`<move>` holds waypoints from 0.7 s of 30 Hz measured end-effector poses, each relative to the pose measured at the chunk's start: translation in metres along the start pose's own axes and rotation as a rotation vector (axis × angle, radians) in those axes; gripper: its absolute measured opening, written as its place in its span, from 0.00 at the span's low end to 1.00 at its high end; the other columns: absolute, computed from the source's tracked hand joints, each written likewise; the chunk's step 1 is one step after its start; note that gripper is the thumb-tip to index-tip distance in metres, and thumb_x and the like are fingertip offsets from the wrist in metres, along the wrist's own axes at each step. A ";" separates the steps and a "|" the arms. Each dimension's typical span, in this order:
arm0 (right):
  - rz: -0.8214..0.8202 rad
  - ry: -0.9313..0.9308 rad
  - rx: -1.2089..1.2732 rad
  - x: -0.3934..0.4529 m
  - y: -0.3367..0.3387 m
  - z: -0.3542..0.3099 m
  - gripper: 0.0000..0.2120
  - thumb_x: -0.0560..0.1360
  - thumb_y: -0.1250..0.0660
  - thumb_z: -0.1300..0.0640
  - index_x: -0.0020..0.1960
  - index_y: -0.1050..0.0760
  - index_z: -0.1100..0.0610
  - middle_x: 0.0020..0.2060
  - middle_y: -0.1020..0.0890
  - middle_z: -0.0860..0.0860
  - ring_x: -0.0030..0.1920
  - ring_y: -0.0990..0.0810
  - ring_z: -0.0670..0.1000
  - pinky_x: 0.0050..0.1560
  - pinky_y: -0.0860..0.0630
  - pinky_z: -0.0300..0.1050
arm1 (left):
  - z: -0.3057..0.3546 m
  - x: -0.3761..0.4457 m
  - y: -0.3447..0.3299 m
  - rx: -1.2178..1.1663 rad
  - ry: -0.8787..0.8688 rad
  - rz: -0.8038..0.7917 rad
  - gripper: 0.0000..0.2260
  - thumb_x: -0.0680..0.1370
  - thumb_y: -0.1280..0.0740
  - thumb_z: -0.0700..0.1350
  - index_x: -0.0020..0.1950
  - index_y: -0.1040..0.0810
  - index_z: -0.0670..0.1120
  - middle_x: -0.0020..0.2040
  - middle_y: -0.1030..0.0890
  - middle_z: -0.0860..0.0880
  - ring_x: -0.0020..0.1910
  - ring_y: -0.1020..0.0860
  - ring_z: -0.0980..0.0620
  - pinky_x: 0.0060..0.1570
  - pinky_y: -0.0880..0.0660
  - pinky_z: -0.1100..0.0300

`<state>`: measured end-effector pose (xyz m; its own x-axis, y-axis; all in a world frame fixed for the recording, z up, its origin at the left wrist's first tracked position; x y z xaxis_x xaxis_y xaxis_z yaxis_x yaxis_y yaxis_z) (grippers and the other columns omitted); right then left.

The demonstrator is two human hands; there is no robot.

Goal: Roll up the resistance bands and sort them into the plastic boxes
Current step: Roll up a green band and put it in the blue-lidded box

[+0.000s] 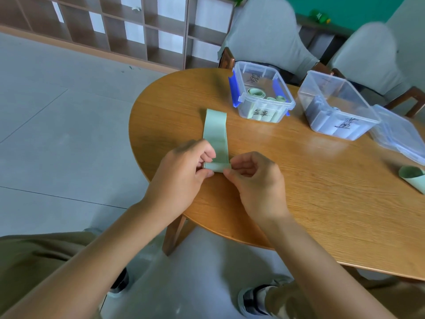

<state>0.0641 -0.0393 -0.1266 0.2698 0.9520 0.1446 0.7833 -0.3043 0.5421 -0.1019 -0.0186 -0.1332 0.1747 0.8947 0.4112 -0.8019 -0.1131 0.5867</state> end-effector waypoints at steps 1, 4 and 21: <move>-0.003 -0.001 -0.001 -0.002 -0.001 0.000 0.09 0.70 0.22 0.61 0.48 0.18 0.53 0.39 0.16 0.44 0.40 0.18 0.41 0.47 0.21 0.35 | 0.000 0.000 -0.001 -0.010 0.004 0.000 0.14 0.70 0.21 0.38 0.51 0.20 0.48 0.47 0.19 0.56 0.45 0.20 0.60 0.46 0.22 0.63; -0.007 0.011 -0.004 -0.010 -0.003 -0.002 0.11 0.71 0.24 0.63 0.52 0.17 0.54 0.42 0.16 0.44 0.43 0.18 0.40 0.52 0.21 0.40 | 0.001 -0.003 -0.002 -0.021 0.018 0.013 0.14 0.70 0.21 0.38 0.51 0.20 0.48 0.47 0.18 0.56 0.44 0.19 0.59 0.45 0.19 0.58; -0.066 -0.099 0.159 -0.041 -0.003 -0.012 0.21 0.75 0.37 0.70 0.58 0.21 0.49 0.50 0.17 0.39 0.53 0.20 0.34 0.54 0.27 0.26 | 0.024 -0.027 -0.001 -0.233 0.266 0.196 0.22 0.75 0.38 0.29 0.63 0.25 0.51 0.60 0.21 0.55 0.52 0.17 0.56 0.53 0.25 0.68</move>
<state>0.0442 -0.0775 -0.1242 0.2629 0.9644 0.0268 0.8774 -0.2506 0.4092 -0.0917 -0.0530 -0.1280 -0.1239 0.9500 0.2867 -0.9188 -0.2189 0.3284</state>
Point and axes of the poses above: each hand's wrist, its own x-axis towards the middle knuckle, its own y-axis out of the back of the hand, z = x × y, the point moved 4 cm from there along x, towards the middle knuckle
